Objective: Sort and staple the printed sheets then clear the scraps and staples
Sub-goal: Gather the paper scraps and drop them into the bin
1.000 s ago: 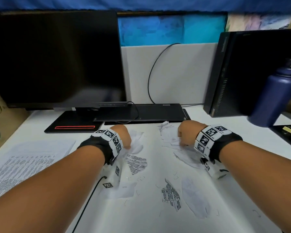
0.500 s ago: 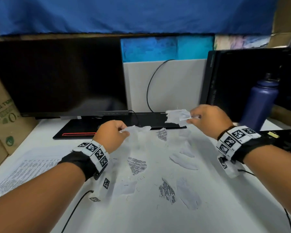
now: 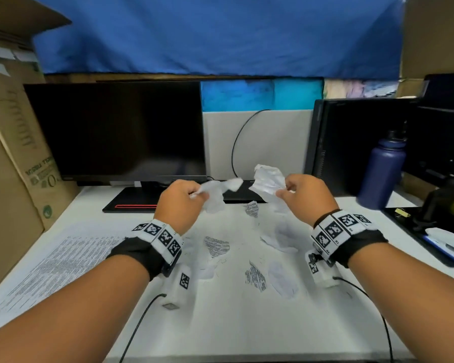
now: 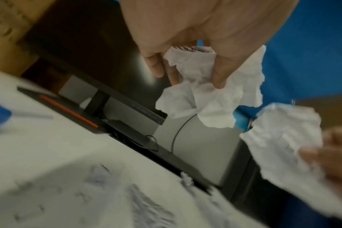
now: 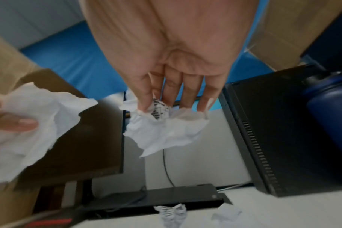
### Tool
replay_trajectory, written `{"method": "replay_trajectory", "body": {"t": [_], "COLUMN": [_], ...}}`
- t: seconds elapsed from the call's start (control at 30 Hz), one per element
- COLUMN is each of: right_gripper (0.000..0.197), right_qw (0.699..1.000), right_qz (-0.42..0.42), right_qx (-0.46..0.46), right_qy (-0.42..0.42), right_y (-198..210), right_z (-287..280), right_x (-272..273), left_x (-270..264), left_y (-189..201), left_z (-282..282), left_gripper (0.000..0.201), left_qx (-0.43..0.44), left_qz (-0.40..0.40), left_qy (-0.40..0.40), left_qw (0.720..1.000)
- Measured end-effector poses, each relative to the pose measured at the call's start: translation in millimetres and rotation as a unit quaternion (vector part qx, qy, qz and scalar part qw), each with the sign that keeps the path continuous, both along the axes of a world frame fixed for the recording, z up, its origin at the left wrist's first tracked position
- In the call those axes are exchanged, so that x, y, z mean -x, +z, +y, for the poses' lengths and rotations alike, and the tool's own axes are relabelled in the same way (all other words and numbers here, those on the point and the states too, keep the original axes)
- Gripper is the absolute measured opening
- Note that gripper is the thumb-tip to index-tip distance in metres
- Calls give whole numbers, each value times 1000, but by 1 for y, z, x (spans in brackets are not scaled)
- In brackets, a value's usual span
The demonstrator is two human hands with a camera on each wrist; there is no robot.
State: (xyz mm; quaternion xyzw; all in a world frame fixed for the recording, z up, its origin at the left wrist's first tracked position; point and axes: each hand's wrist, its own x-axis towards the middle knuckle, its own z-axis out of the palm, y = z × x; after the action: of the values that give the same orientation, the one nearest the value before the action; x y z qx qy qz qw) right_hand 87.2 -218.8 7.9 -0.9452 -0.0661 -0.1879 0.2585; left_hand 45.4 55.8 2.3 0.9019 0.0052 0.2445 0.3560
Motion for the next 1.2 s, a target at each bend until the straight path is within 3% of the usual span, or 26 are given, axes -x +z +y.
{"method": "replay_trajectory", "body": {"t": [0.1, 0.2, 0.3, 0.33, 0.4, 0.43, 0.5, 0.53, 0.57, 0.63, 0.77, 0.83, 0.93, 1.0, 1.1, 1.2], "right_gripper": [27, 24, 13, 14, 31, 47, 75, 76, 63, 27, 12, 11, 12, 21, 27, 38], "right_qw": [989, 951, 890, 885, 885, 885, 876, 870, 868, 893, 935, 945, 879, 836, 819, 844], "right_qz": [21, 72, 145, 156, 160, 165, 193, 203, 203, 161, 139, 113, 113, 163, 281, 356], "right_qx": [-143, -291, -382, -380, -373, -371, -371, -367, -359, -325, -224, -80, 163, 275, 326, 267], "right_qy": [3, 76, 203, 220, 227, 228, 242, 260, 277, 268, 238, 296, 433, 446, 380, 300], "right_y": [0, -3, -8, -12, -25, -31, -46, -54, -60, -74, -126, -159, -201, -231, -300, -360], "right_z": [5, 19, 34, 37, 41, 42, 43, 43, 45, 48, 55, 55, 63, 75, 83, 76], "right_x": [31, 77, 127, 138, 153, 160, 172, 179, 188, 202, 222, 227, 223, 212, 186, 167], "left_x": [38, 78, 105, 112, 127, 132, 144, 151, 157, 170, 179, 174, 165, 156, 141, 135], "left_y": [10, 3, -20, -28, -40, -47, -59, -63, -67, -74, -82, -84, -89, -95, -115, -133], "left_z": [-9, -28, -44, -48, -53, -53, -52, -51, -50, -49, -16, 13, 41, 50, 54, 52], "left_gripper": [15, 19, 37, 41, 39, 35, 32, 32, 31, 30, 31, 29, 8, 7, 12, 16], "left_qx": [185, 343, 368, 399, 453, 452, 406, 370, 331, 270, 131, 58, 71, 137, 130, 86], "left_qz": [13, 78, 121, 136, 169, 177, 162, 151, 143, 159, 301, 306, 173, 98, 71, 98], "left_qy": [-86, -216, -206, -193, -206, -219, -227, -227, -225, -219, -269, -194, -39, 8, 22, 10], "left_qw": [979, 911, 899, 886, 851, 847, 870, 888, 905, 924, 905, 930, 982, 986, 989, 991]}}
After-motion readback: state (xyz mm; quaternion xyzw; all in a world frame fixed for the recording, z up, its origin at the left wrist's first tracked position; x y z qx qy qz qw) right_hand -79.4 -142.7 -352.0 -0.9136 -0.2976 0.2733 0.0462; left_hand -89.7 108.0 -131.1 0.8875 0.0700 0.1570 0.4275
